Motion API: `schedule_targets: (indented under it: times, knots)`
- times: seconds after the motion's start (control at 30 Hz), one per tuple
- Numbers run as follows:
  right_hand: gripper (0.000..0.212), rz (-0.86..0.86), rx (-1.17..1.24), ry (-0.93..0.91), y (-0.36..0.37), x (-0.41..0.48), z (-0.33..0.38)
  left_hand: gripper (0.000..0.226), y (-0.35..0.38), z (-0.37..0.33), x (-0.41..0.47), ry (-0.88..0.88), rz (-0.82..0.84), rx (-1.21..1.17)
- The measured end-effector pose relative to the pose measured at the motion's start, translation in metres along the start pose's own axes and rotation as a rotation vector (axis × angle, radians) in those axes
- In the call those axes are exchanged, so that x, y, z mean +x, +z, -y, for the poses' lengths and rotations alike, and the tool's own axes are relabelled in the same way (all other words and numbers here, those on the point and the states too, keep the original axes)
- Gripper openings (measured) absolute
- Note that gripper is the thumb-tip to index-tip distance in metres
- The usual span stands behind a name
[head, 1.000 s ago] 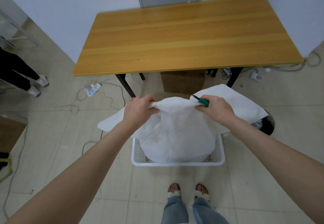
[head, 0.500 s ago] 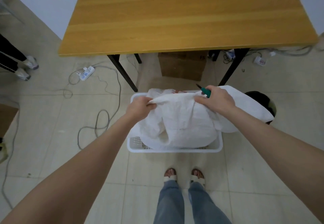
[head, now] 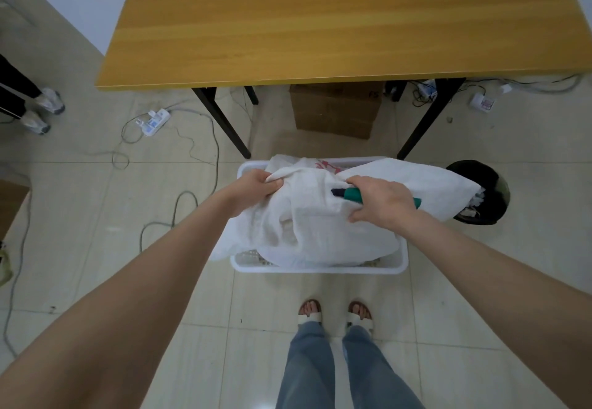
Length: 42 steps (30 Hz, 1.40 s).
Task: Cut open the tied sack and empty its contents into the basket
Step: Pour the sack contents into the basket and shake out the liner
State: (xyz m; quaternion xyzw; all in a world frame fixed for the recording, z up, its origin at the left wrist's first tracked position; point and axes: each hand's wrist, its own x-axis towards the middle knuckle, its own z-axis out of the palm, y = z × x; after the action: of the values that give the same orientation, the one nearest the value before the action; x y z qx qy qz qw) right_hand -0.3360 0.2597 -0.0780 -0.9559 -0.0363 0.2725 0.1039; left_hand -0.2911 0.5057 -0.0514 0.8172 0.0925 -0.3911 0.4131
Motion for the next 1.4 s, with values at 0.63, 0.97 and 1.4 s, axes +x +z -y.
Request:
schedule_targets:
  times: [0.63, 0.97, 1.4]
  knots:
    - [0.029, 0.201, 0.823, 0.183, 0.005, 0.005, -0.007, 0.032, 0.053, 0.026, 0.013, 0.28, -0.345, 0.851]
    - [0.061, -0.107, 0.007, 0.026, 0.0, -0.019, -0.004, 0.021, 0.031, -0.004, -0.004, 0.263, -0.315, 0.892]
    - [0.029, -0.305, 0.032, 0.031, -0.045, -0.053, 0.01, 0.025, 0.005, -0.04, -0.053, 0.272, -0.324, 0.925]
